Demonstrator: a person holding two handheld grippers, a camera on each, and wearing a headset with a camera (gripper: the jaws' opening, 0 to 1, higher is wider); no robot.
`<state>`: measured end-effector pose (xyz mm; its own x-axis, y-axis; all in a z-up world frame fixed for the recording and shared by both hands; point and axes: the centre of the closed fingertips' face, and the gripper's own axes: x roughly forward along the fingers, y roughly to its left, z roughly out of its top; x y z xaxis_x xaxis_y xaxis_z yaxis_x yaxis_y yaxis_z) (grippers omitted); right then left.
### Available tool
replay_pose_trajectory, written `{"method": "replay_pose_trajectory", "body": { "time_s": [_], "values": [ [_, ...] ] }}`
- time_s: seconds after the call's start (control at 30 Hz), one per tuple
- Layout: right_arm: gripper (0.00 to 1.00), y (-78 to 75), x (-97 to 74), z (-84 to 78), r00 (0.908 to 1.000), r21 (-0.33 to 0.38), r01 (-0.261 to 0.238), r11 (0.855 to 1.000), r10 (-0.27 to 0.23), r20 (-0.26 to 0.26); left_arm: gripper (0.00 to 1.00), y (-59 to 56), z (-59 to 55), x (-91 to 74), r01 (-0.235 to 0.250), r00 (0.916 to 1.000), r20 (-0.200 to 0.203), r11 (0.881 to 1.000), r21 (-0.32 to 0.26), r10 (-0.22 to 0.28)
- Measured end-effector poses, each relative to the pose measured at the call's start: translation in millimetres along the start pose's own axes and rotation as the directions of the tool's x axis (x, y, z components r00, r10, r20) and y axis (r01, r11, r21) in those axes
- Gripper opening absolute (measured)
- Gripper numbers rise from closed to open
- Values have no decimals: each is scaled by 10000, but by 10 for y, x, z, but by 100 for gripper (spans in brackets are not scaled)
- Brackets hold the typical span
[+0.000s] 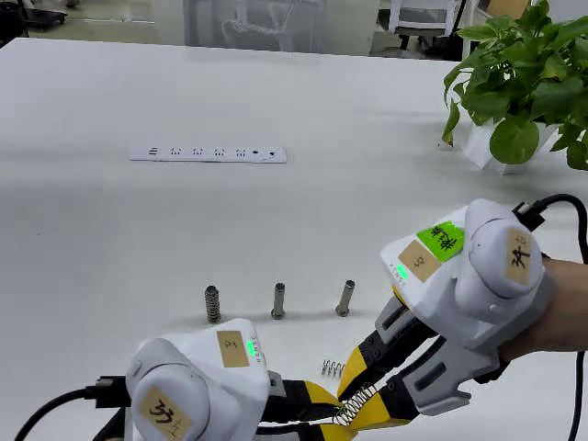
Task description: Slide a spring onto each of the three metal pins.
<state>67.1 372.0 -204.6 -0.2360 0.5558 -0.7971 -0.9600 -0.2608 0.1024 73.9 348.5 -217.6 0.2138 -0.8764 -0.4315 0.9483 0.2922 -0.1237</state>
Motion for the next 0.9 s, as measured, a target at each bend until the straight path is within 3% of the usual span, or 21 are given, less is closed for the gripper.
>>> {"method": "replay_pose_trajectory", "body": {
  "time_s": [0.27, 0.47, 0.9],
  "values": [
    [12, 31, 7, -7, 9999, 99, -115, 9999, 116, -109, 10, -29, -6, 4, 112, 9999, -6, 9999, -47, -112],
    [12, 84, 28, -52, 9982, -57, -371, 9993, 368, -484, 10, -77, -31, 24, 344, 9993, -134, 9994, -80, -345],
    [12, 52, 29, -40, 9987, 26, -252, 9997, 253, -451, 11, -53, -31, 0, 219, 9998, 14, 9994, -285, -219]
  ]
}}
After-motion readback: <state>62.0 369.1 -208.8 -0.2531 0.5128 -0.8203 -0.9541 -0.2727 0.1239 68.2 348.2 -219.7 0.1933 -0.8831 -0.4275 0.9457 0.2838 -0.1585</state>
